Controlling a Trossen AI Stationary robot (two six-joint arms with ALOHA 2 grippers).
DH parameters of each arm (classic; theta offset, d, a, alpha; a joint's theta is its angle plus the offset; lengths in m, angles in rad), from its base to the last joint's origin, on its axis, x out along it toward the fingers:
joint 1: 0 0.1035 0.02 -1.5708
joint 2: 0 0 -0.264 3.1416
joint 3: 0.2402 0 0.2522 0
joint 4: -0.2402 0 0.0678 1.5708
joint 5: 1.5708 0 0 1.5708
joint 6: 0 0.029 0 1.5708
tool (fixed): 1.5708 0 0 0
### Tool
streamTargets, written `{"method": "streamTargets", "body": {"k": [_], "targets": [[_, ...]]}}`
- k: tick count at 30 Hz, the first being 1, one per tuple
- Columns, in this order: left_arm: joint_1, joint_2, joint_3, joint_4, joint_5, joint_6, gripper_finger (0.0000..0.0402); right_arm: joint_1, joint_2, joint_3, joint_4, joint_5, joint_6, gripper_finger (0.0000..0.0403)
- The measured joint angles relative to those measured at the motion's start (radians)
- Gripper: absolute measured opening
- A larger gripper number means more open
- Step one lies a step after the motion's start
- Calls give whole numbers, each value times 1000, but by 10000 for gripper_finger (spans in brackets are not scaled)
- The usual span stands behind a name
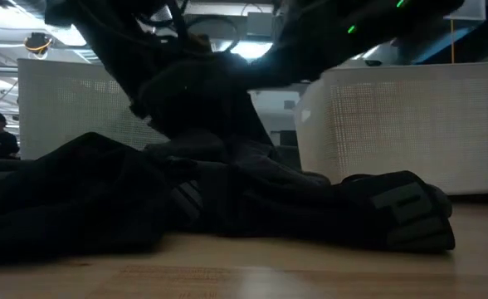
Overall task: Sort clothes
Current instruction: Put the dark gray shorts into the left white laundry bin
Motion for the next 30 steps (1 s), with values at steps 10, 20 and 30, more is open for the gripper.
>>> {"method": "streamTargets", "body": {"k": [10,20,30], "targets": [[-83,-55,200,-223,-206,190,5,106,-180,1,-298,260,62,270],[-109,-97,445,-255,-396,563,3,132,-198,0,-332,341,91,270],[-105,-178,625,-221,-645,867,4,132,-198,0,-344,341,117,270]]}}
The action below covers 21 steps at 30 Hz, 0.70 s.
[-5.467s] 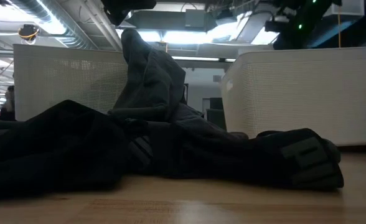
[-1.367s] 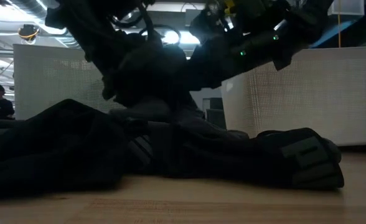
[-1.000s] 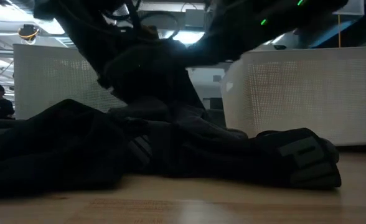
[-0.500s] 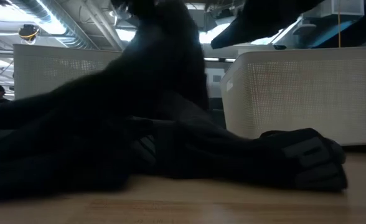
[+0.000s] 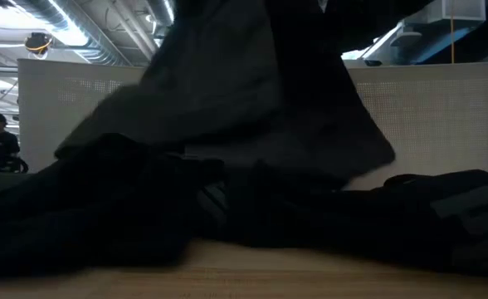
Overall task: Sort clothes
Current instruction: Put the dark gray shorts into the left white laundry bin
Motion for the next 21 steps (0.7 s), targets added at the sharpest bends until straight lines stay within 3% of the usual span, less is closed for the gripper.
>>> {"method": "streamTargets", "body": {"k": [6,17,21], "targets": [[18,-71,55,93,-62,174,4,0,0,-1,0,-1,11,270],[102,-168,115,624,-74,840,7,0,0,-1,-8,-29,41,270],[142,-182,163,730,-14,970,4,0,0,-1,-15,-29,41,270]]}}
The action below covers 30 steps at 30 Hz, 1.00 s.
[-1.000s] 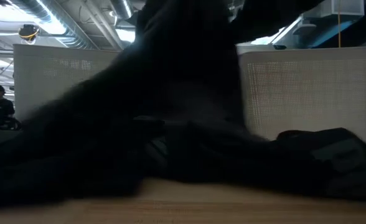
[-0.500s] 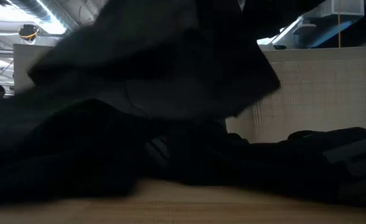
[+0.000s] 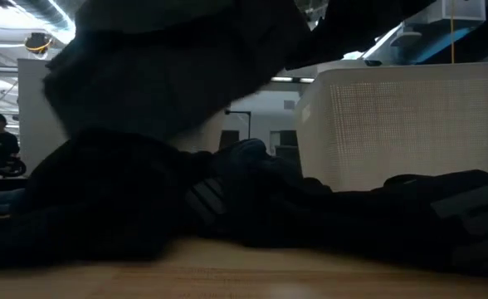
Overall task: Sort clothes
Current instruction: Put the dark gray shorts into the left white laundry bin
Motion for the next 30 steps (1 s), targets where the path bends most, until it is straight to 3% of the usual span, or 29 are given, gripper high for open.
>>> {"method": "streamTargets", "body": {"k": [11,17,22,30], "targets": [[163,-24,114,261,207,393,7,-1,0,0,0,0,0,270],[314,-26,172,276,349,405,7,-1,0,0,0,0,1,270],[491,-24,172,240,382,263,10,-1,0,0,-2,0,23,270],[702,-14,172,-261,532,-284,8,-1,0,0,-16,0,48,270]]}}
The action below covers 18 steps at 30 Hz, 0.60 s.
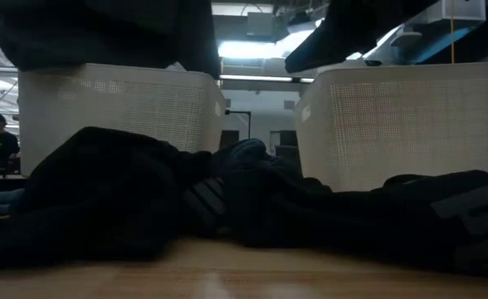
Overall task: Sort clothes
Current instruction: Put the dark gray shorts into the left white laundry bin
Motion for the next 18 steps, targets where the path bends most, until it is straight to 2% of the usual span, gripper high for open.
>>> {"method": "streamTargets", "body": {"k": [5,9,15,18], "targets": [[107,14,-1,-343,20,-256,9,0,0,0,-28,0,22,270],[164,14,-2,-598,121,-470,10,0,0,0,-54,0,33,270],[210,14,-83,-809,281,-729,10,0,0,-3,-53,0,34,270],[209,14,-167,-863,309,-800,10,0,0,-3,-54,0,34,270]]}}
